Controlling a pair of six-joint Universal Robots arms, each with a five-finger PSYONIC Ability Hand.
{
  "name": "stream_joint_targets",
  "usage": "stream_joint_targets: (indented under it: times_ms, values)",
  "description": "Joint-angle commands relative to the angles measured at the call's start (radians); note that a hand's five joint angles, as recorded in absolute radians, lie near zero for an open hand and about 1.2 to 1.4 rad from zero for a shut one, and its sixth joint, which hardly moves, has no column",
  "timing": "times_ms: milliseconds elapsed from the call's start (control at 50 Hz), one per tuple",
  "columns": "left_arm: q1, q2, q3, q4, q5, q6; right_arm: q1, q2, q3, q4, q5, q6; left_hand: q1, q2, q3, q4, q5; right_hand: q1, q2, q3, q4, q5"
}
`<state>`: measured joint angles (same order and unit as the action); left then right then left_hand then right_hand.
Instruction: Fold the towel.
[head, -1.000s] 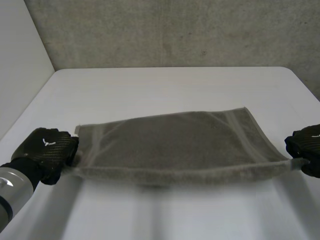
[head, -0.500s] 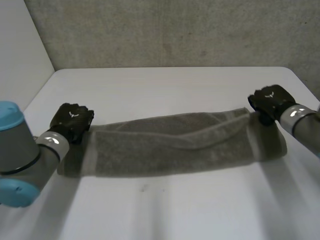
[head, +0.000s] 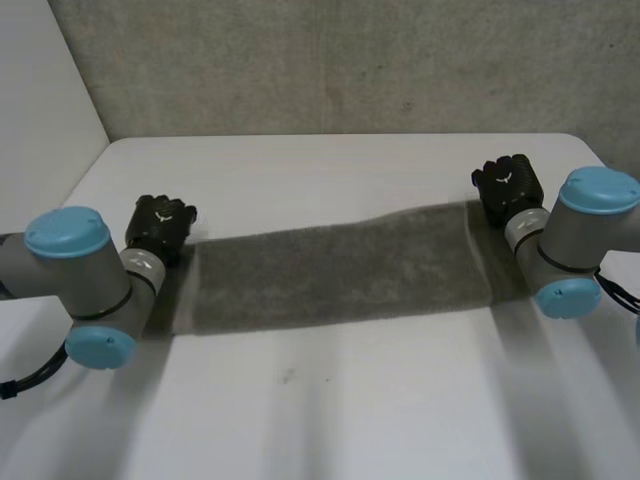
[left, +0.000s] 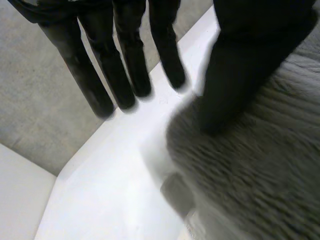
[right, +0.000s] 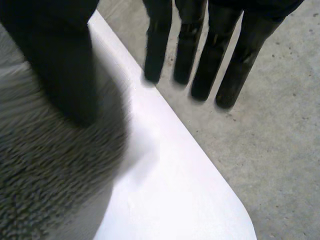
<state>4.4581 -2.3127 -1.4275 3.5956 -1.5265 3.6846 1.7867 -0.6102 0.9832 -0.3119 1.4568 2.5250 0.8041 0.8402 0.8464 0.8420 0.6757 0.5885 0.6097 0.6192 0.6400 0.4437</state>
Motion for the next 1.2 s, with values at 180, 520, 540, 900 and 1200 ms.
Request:
stream_joint_targets:
  times_ms: [180,520,540,900,1200]
  values:
    - [-0.040,0.128,-0.065,0.045,-0.001,0.109,0.006,-0.189,0.089,0.013,0.074,0.028,-0.630,-0.666,-0.672,-0.668,-0.676,-0.414,-0.435,-0.445,-0.465,-0.444]
    - [-0.008,0.498,-0.358,0.020,0.002,-0.140,-0.185,-0.460,0.384,0.393,-0.263,0.043,-0.630,-0.666,-0.672,-0.668,-0.676,-0.414,-0.435,-0.445,-0.465,-0.444]
    - [-0.008,0.512,-0.376,0.011,0.003,-0.190,-0.210,-0.460,0.400,0.393,-0.292,0.041,-0.630,-0.666,-0.672,-0.668,-0.676,-0.414,-0.435,-0.445,-0.465,-0.444]
    - [-0.014,0.524,-0.422,-0.058,0.006,-0.316,-0.320,-0.333,0.493,0.281,-0.444,-0.058,-0.630,-0.666,-0.672,-0.668,-0.676,0.001,-0.020,-0.030,-0.050,-0.029]
    - [-0.022,0.524,-0.426,-0.060,0.005,-0.316,-0.331,-0.276,0.476,0.152,-0.432,-0.055,-0.630,-0.666,-0.672,-0.668,-0.676,0.808,0.787,0.777,0.756,0.778]
